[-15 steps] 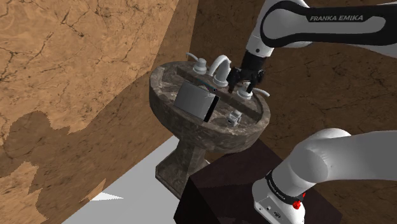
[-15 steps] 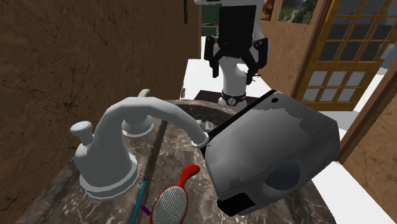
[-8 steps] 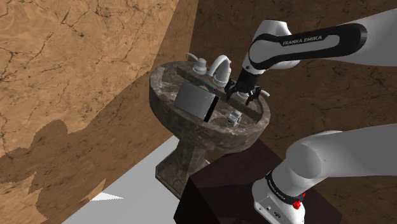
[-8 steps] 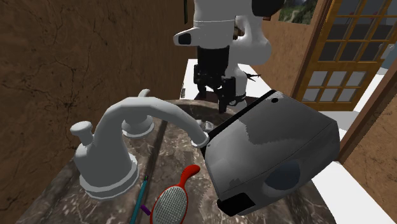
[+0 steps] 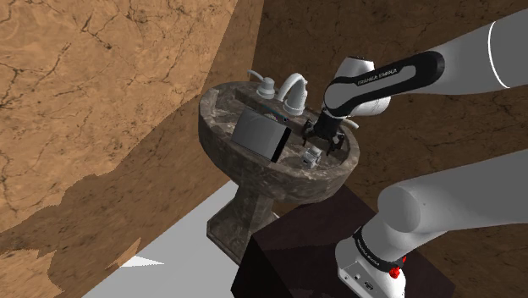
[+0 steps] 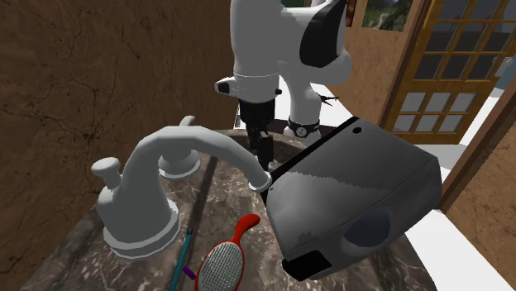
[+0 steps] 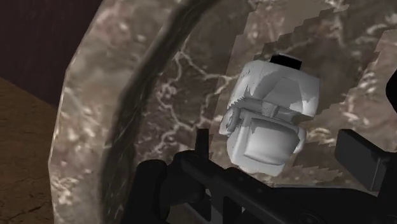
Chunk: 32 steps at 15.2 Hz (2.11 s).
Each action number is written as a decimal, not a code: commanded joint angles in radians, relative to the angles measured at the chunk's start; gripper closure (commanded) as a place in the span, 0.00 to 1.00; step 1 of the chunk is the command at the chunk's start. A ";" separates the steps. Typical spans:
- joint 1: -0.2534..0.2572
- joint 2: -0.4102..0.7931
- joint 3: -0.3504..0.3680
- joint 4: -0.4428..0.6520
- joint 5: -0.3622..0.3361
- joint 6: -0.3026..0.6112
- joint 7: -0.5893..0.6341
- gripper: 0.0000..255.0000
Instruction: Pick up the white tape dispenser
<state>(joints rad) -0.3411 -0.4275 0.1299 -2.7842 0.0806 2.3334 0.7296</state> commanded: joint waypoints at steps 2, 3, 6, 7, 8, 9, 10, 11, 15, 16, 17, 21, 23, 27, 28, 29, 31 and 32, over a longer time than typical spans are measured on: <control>-0.004 0.039 0.003 -0.016 -0.001 0.057 0.005 0.00; -0.004 0.053 0.004 -0.021 -0.001 0.075 0.005 0.00; -0.005 0.075 0.005 -0.029 -0.002 0.105 0.006 0.00; -0.004 0.074 0.006 -0.028 -0.001 0.103 0.007 1.00; -0.005 0.073 0.006 -0.029 -0.001 0.102 0.007 1.00; -0.005 0.072 0.006 -0.029 -0.001 0.102 0.006 1.00; -0.005 0.072 0.006 -0.029 -0.001 0.102 0.007 1.00; -0.005 0.071 0.006 -0.029 -0.001 0.101 0.007 1.00; -0.005 0.072 0.005 -0.029 -0.002 0.102 0.006 1.00; -0.005 0.075 0.005 -0.029 -0.002 0.105 0.006 1.00; -0.004 0.061 0.004 -0.024 -0.001 0.086 0.006 1.00; -0.003 0.008 0.000 -0.003 -0.001 0.012 0.004 1.00; -0.003 -0.016 -0.002 0.009 -0.001 -0.024 0.004 1.00; -0.002 -0.059 -0.006 0.037 -0.002 -0.094 0.003 1.00; -0.002 -0.068 -0.007 0.044 -0.002 -0.112 0.003 1.00; -0.002 -0.078 -0.008 0.052 -0.002 -0.129 0.003 1.00; -0.002 -0.095 -0.010 0.068 -0.003 -0.162 0.003 1.00; -0.002 -0.097 -0.010 0.069 -0.003 -0.165 0.003 1.00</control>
<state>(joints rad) -0.3433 -0.5208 0.1198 -2.7223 0.0771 2.1794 0.7312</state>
